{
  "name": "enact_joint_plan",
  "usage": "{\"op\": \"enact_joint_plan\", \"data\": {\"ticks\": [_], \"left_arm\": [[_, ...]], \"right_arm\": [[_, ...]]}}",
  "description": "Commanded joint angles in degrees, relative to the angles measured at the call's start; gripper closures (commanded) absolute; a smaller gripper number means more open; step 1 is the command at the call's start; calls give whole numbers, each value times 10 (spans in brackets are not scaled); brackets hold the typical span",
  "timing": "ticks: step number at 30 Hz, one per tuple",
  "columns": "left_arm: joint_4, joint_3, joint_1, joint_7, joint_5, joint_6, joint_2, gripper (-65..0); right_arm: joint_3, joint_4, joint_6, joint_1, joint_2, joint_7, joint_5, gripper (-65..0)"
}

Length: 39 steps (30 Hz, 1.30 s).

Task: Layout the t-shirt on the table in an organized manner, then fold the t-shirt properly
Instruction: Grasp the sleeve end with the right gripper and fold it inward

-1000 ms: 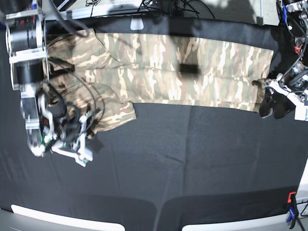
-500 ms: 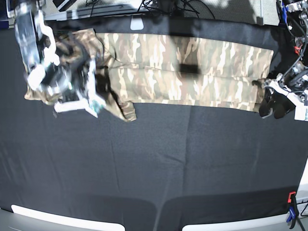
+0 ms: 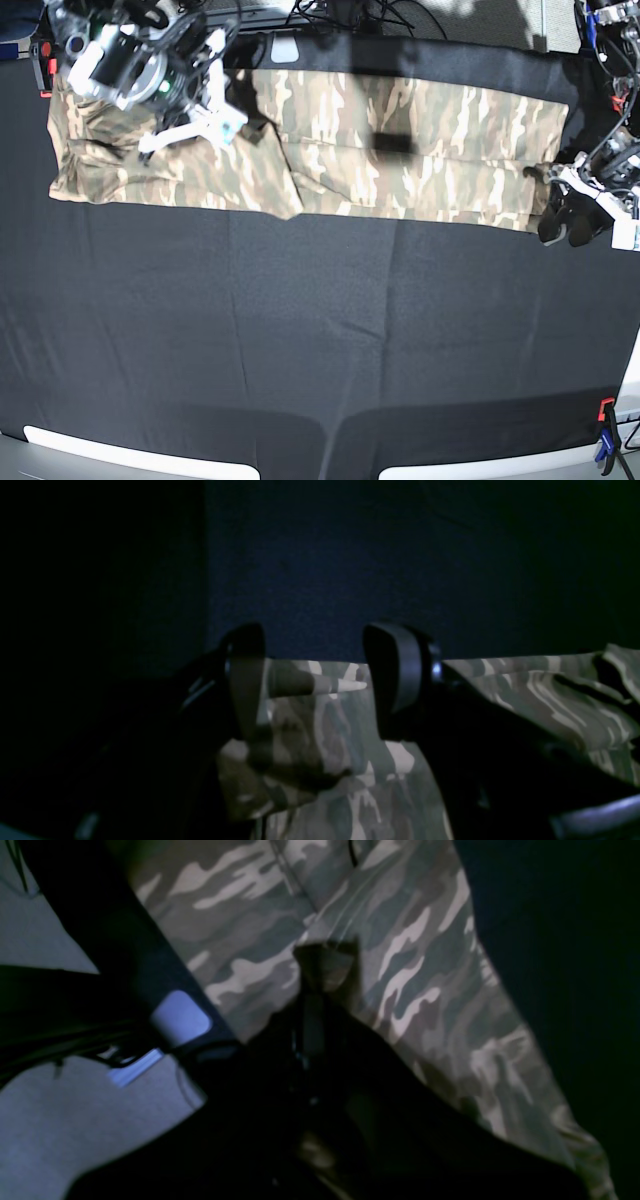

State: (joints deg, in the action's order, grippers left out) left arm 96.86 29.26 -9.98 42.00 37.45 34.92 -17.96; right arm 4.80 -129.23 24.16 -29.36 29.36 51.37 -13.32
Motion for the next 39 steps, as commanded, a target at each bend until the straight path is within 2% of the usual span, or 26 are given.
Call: {"op": "enact_joint_plan", "data": {"ticks": [1, 12, 15, 17, 18, 21, 26, 29, 32, 34, 37, 39], "left_arm": [[10, 3, 6, -17, 11, 2, -9, -322], [10, 3, 6, -16, 12, 2, -9, -322], [10, 3, 6, -13, 11, 2, -9, -322], [10, 3, 6, -12, 11, 2, -9, -322], [10, 3, 6, -12, 11, 2, -10, -322], [11, 3, 6, -8, 12, 2, -10, -322], [10, 3, 6, 48, 44, 2, -10, -322], [10, 4, 5, 75, 44, 2, -10, -322], [10, 4, -6, 89, 41, 2, -10, -322], [9, 4, -18, 77, 17, 2, -10, -322], [-1, 4, -37, 25, -45, -37, -11, -322], [-14, 4, -48, -2, -65, -57, -14, -322]], "right_arm": [[2, -11, -2, -4, 4, -15, -5, 0], [71, -11, -2, -1, 4, -25, -5, -4], [71, -11, -2, -2, 4, -30, -6, -189], [71, -11, -2, -2, 4, -41, -8, -256], [71, -11, -2, -2, 4, -48, -8, -264], [71, -11, -2, 0, 4, -55, -21, -264], [56, -11, -2, 15, 5, -51, -17, -264], [22, -11, -2, 24, 5, -46, -25, -264], [-28, -11, -2, 24, 5, -42, -65, -264], [-62, -11, -2, 24, 4, -39, -78, -263], [-110, -11, -2, 23, 5, -37, -90, -263], [-136, -11, -2, 23, 4, -33, -108, -263]]}}
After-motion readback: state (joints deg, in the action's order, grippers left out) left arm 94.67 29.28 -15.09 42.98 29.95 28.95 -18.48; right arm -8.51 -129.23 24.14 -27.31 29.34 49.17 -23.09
